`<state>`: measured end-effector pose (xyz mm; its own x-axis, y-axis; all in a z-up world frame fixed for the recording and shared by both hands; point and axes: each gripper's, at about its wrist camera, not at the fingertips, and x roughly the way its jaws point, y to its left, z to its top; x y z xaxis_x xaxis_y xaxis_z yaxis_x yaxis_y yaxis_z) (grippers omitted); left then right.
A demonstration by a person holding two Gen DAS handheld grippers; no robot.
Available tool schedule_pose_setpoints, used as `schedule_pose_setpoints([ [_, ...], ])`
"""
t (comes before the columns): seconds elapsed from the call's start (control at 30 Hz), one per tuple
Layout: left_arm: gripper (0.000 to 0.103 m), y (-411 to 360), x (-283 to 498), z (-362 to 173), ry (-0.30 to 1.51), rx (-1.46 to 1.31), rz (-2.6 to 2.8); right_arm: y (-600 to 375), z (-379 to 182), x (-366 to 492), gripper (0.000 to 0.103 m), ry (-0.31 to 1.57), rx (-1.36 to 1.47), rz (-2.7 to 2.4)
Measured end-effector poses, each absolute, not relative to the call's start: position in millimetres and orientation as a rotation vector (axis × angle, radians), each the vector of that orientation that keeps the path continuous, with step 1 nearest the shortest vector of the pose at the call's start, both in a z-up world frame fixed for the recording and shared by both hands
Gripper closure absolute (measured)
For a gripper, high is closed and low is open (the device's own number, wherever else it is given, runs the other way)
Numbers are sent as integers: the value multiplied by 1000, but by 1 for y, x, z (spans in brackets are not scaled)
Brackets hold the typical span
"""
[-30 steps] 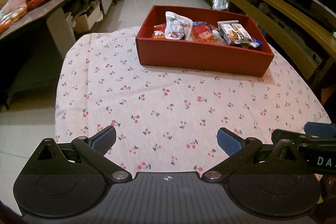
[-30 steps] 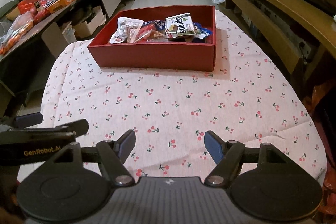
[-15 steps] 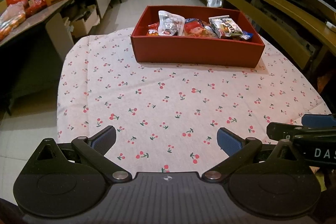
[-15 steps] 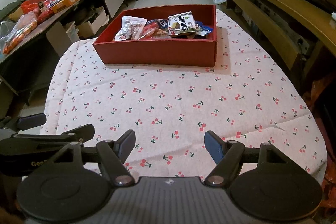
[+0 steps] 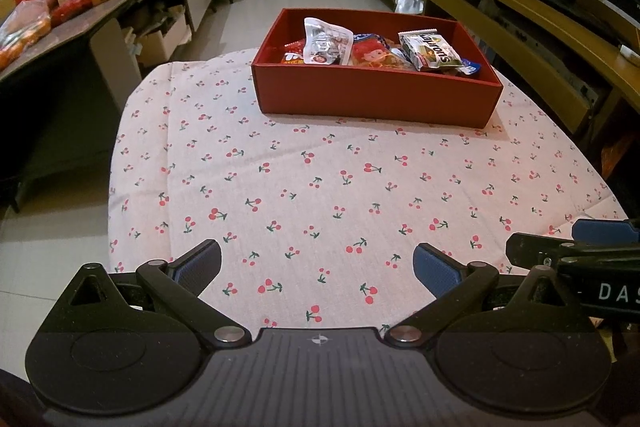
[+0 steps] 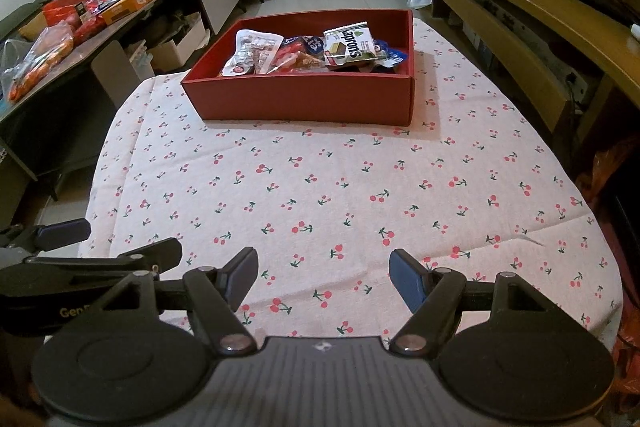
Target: Organize snacks
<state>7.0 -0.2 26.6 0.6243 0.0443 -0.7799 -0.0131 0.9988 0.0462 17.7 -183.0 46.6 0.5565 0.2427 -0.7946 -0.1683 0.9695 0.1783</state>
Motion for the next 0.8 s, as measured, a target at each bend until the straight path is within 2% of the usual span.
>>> schedule_pose_setpoints([
  [0.8, 0, -4, 3, 32, 838, 66, 59, -188, 52, 19, 15, 929, 110, 235],
])
